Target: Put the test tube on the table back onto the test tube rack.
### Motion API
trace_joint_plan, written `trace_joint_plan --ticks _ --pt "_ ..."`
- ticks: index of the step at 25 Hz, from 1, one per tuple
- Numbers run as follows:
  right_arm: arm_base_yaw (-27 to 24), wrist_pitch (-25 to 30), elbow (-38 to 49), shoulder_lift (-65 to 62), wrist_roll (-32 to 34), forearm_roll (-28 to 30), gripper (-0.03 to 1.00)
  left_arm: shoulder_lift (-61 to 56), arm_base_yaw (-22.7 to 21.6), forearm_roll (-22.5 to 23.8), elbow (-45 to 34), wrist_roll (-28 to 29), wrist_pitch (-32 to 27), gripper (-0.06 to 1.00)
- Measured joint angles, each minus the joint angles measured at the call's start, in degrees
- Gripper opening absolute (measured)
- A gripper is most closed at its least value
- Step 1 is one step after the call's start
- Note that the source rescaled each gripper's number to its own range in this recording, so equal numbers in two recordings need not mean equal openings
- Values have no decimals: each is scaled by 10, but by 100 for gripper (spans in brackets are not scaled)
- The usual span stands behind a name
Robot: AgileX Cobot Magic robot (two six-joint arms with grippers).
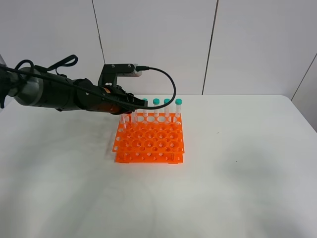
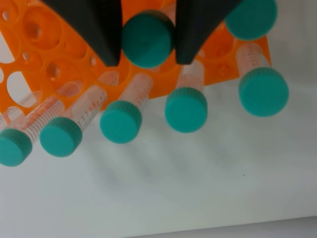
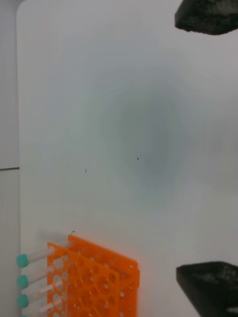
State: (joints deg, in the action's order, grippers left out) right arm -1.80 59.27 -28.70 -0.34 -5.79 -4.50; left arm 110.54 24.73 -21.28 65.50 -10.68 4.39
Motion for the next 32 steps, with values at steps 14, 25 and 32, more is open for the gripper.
trace_joint_plan --ticks 14,25,32 --pt "0 0 0 0 0 0 100 28 0 -2 0 0 16 0" --pt "0 0 0 0 0 0 100 28 0 -2 0 0 15 12" --pt "0 0 0 0 0 0 100 8 0 -2 0 0 4 57"
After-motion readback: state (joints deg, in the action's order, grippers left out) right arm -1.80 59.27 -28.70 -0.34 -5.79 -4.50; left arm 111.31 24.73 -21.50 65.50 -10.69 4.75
